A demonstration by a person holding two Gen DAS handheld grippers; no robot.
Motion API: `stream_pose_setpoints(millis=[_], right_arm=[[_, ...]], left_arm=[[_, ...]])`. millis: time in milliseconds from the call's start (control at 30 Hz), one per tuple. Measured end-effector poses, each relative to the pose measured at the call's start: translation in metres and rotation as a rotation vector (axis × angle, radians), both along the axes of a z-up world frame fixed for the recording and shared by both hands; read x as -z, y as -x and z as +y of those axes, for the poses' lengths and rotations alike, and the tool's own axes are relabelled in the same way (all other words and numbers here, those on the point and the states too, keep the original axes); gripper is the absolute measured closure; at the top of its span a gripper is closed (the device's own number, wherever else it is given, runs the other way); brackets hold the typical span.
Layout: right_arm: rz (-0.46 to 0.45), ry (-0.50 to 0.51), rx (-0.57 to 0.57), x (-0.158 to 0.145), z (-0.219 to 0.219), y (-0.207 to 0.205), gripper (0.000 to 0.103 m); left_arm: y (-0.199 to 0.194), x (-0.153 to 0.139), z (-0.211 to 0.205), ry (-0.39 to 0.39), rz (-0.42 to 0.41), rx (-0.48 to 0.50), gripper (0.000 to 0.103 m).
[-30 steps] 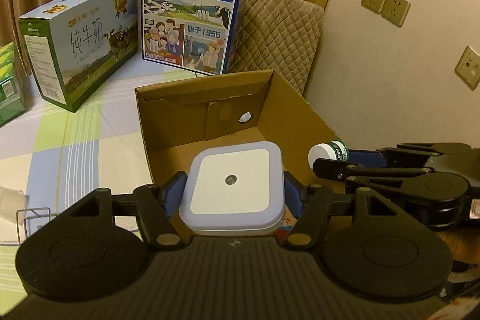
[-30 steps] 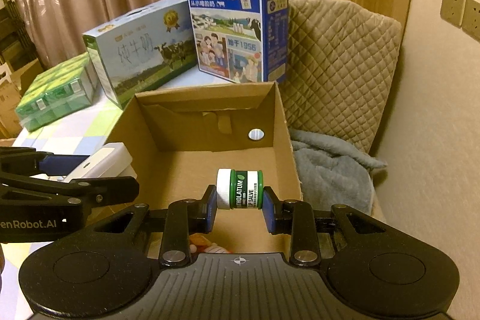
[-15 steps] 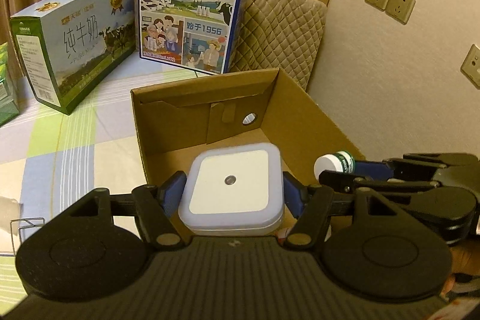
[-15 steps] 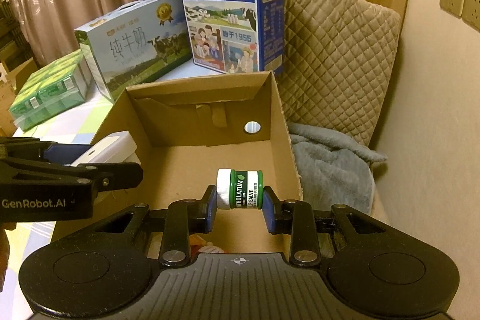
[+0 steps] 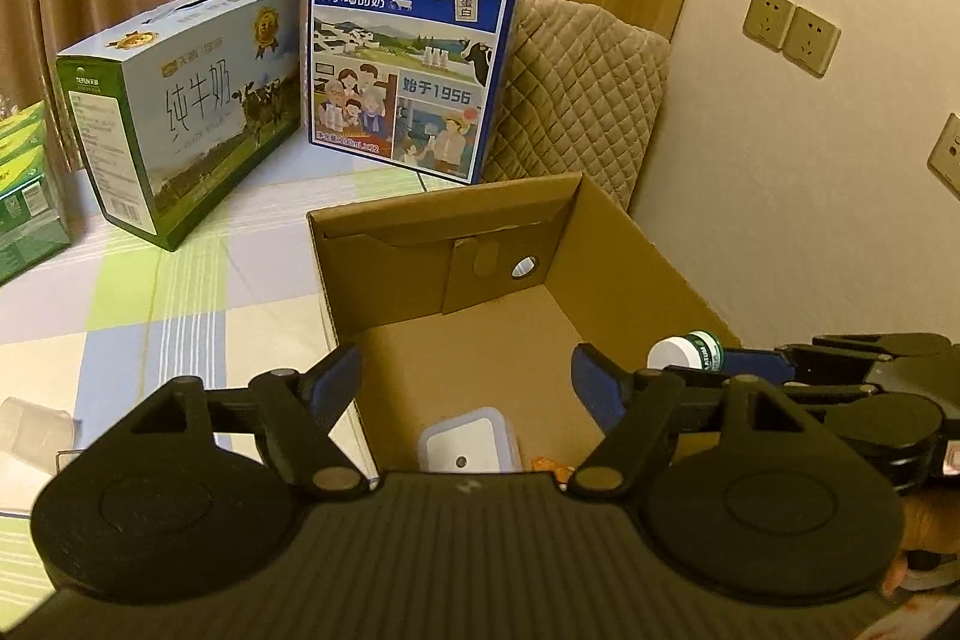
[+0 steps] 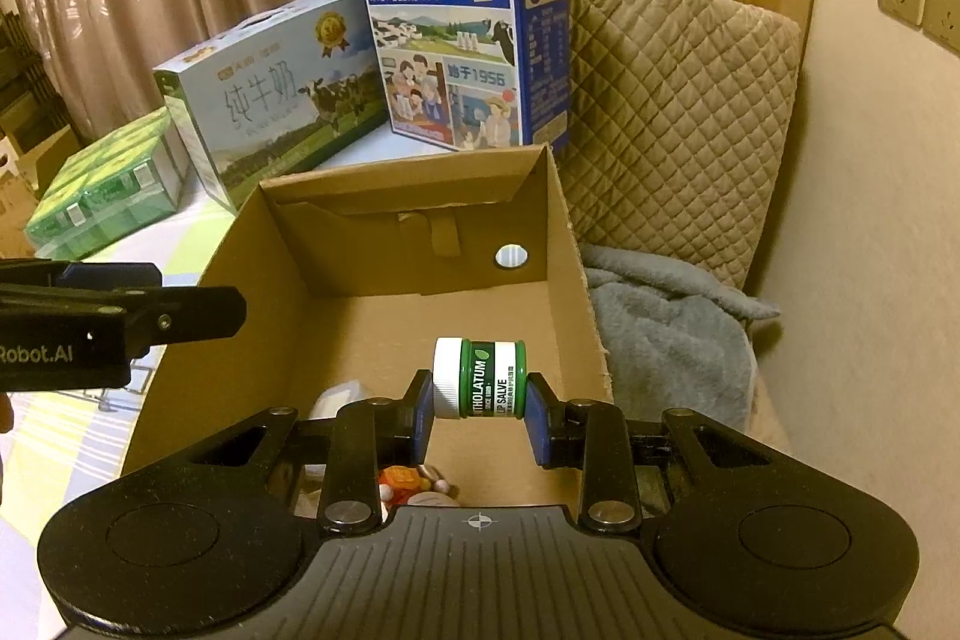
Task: Organize rigid objects
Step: 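Open the left gripper to drop the nightlight into the box, then open the right gripper to drop the pill bottle into the box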
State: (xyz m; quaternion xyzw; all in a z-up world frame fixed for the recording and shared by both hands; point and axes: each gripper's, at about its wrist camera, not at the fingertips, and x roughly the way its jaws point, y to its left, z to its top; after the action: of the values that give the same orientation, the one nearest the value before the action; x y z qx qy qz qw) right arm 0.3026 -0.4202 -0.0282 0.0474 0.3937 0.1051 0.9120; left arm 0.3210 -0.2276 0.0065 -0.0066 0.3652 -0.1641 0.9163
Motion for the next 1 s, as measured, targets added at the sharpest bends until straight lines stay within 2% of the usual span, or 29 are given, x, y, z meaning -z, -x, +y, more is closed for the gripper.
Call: stream_pose_setpoints(millis=[333,433,500,767,1000], right_arm=[[0.003,-0.003,0.002,0.000,0.001,0.000,0.074],[-0.028,-0.022,-0.002,-0.003,-0.001,-0.001,0.074],[-0.040,-0.027,0.008,-0.006,-0.002,-0.001,0.068],[-0.072,-0.050,0.032,-0.025,-0.007,0.015,0.065],[-0.097,-0.095,0.058,-0.054,-0.005,0.048,0.064]], left_arm=[[0.005,0.001,0.003,0.015,0.010,0.002,0.030],[0.006,0.000,0.006,0.014,0.007,-0.001,0.030],[0.007,-0.001,0.009,0.018,0.006,-0.005,0.030],[0.021,-0.014,0.021,0.025,-0.014,-0.016,0.030],[0.049,-0.033,0.041,0.018,-0.037,-0.032,0.030]])
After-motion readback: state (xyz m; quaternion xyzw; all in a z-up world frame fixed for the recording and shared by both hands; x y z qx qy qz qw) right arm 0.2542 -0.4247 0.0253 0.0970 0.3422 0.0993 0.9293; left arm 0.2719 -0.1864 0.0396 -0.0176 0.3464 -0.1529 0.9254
